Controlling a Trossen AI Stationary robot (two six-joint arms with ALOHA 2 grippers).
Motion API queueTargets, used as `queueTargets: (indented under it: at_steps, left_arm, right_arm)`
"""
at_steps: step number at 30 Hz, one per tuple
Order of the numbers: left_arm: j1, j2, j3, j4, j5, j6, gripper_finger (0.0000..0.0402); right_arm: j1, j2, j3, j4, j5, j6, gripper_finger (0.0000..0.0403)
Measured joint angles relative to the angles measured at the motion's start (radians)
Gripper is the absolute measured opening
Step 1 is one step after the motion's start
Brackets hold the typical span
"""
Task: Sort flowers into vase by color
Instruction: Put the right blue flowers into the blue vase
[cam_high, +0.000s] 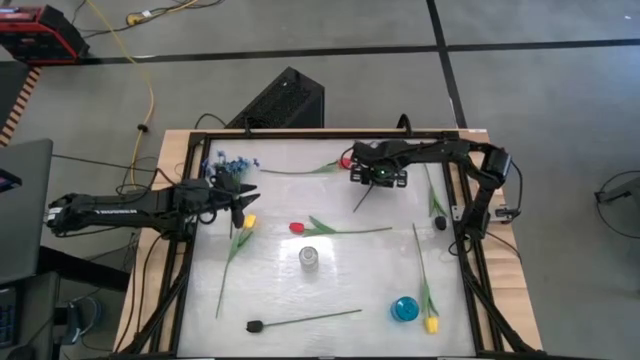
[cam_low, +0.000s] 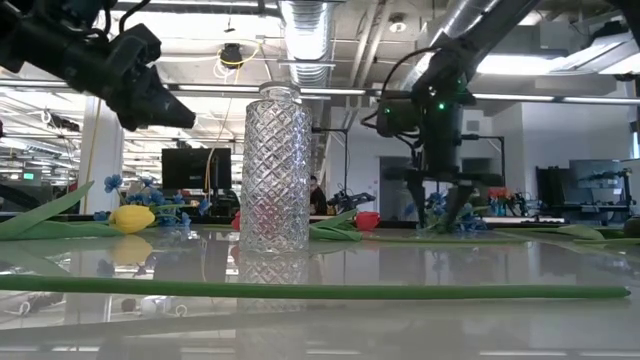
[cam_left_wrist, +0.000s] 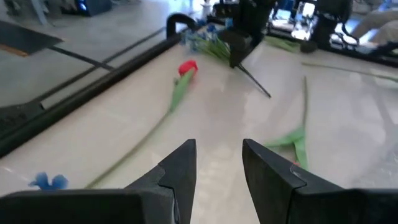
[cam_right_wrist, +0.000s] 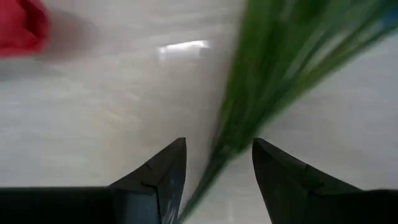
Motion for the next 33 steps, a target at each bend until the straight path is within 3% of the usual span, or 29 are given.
queueTargets:
  at_steps: [7,15,22,27,33]
  left_arm:
    - [0.000,0.000,0.000,-0.047,0.009,-0.038,0.0119]
    - [0.000,0.000,0.000,-0.054,0.007,-0.056,0.0119]
    - [0.000,0.000,0.000,-0.058,-0.009,-0.057,0.0119]
    - [0.000,0.000,0.000,-0.044,-0.104,-0.072,0.0119]
    - [0.000,0.000,0.000,-0.023,-0.193,-0.082,0.0119]
  right_arm:
    - [0.021,-0.002,-0.037,0.054,0.028,0.029,0.0186]
    - [0.031,-0.004,-0.032,0.085,0.035,-0.074,0.0027]
    - [-0.023,-0.126,-0.025,0.090,0.038,-0.226,0.0043]
    - [-0.041,-0.305,-0.025,0.097,0.106,-0.349,0.0028]
    - [0.090,-0.551,-0.024,0.114,0.128,-0.569,0.0028]
